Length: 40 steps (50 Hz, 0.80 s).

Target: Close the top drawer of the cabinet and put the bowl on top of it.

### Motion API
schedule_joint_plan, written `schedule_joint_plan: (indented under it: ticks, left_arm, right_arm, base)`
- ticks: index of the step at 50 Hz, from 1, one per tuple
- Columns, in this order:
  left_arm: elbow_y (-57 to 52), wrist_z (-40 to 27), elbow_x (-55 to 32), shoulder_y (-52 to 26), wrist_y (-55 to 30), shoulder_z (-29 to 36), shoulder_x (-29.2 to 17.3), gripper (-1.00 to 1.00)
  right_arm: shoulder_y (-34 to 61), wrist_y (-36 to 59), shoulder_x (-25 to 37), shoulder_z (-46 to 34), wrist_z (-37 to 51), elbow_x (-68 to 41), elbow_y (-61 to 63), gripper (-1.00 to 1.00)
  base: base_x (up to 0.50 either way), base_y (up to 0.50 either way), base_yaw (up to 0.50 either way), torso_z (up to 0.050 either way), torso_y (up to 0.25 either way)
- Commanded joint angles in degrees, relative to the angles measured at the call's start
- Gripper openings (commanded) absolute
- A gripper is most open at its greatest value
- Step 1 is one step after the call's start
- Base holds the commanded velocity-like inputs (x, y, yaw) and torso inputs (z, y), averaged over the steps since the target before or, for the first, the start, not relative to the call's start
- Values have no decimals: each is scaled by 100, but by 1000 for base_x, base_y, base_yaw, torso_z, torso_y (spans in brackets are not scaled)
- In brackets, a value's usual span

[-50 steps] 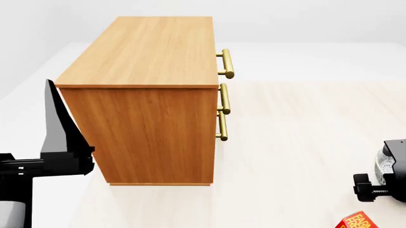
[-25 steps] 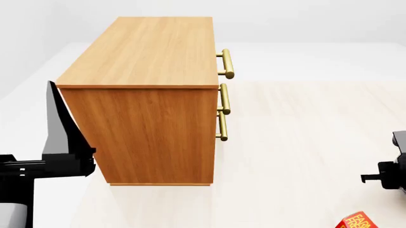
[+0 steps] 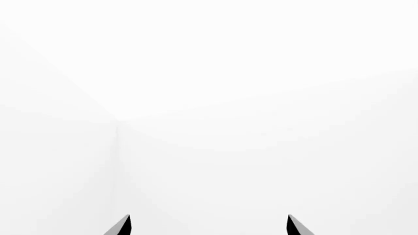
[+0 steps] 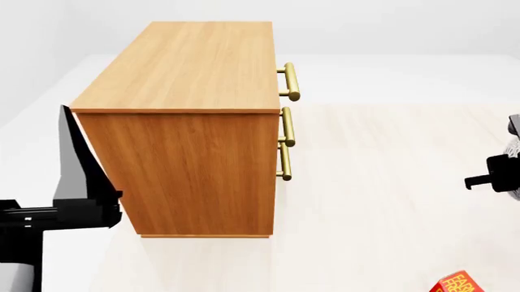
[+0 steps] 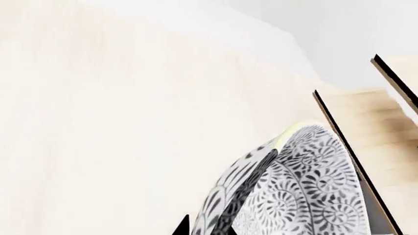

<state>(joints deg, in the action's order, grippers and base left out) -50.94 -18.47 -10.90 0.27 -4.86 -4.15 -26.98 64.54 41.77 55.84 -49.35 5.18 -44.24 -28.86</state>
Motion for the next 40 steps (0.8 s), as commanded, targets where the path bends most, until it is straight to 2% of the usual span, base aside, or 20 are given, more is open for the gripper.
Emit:
schedule_joint_plan:
  ticks: [1, 8, 17, 40]
  left_arm:
    - [-25, -17, -38, 16, -4, -23, -25, 100]
    - [-20, -21, -12, 48, 29, 7, -23, 100]
    - [9, -32, 45, 48, 73, 83, -3, 100]
    - [31, -65, 149, 85, 144, 230, 27, 100]
  right_arm:
    - [954, 303, -21, -240, -686, 615, 644, -100]
    - [1661, 472, -365, -555, -1084, 1049, 595, -100]
    - [2528, 287, -1216, -1055, -1638, 1707, -74, -100]
    - [3288, -456, -2703, -1509, -2364, 2186, -882, -100]
  base:
    - [0, 0, 0, 0, 0]
    - [0, 0, 0, 0, 0]
    - [0, 0, 0, 0, 0]
    - [0, 0, 0, 0, 0]
